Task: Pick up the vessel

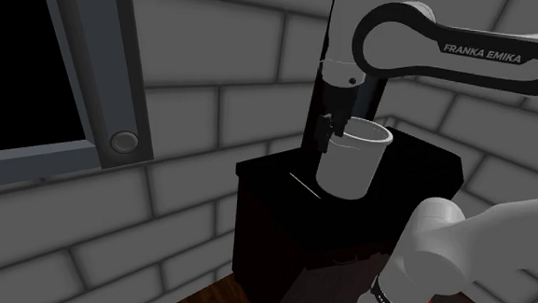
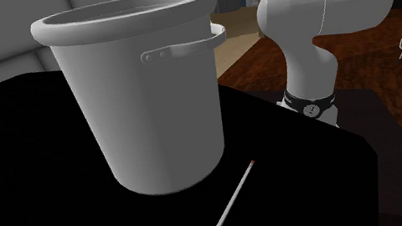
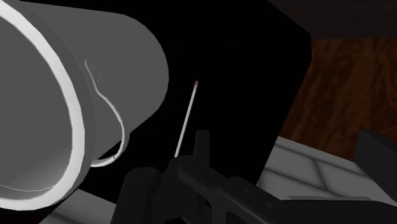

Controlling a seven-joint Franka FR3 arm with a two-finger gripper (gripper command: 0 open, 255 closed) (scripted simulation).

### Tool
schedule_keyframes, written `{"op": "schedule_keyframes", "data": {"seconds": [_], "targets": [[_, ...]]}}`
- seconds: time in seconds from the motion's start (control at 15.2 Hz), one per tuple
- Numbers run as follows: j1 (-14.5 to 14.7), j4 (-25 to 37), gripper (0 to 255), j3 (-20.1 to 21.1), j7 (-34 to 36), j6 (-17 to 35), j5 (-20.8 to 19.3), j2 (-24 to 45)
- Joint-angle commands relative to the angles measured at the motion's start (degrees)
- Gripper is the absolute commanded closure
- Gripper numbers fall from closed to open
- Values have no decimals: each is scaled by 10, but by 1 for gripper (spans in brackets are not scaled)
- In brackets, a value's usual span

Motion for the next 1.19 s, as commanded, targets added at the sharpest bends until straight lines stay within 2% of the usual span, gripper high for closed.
{"op": "schedule_keyframes", "data": {"seconds": [0.0,0.4,0.86,1.12], "targets": [[0,0,0,0,0,0,0,0],[-3,-22,0,-102,-143,10,-58,-20],[-5,-4,0,-221,-304,35,-121,8],[-7,-39,0,-227,-299,62,-127,1]]}}
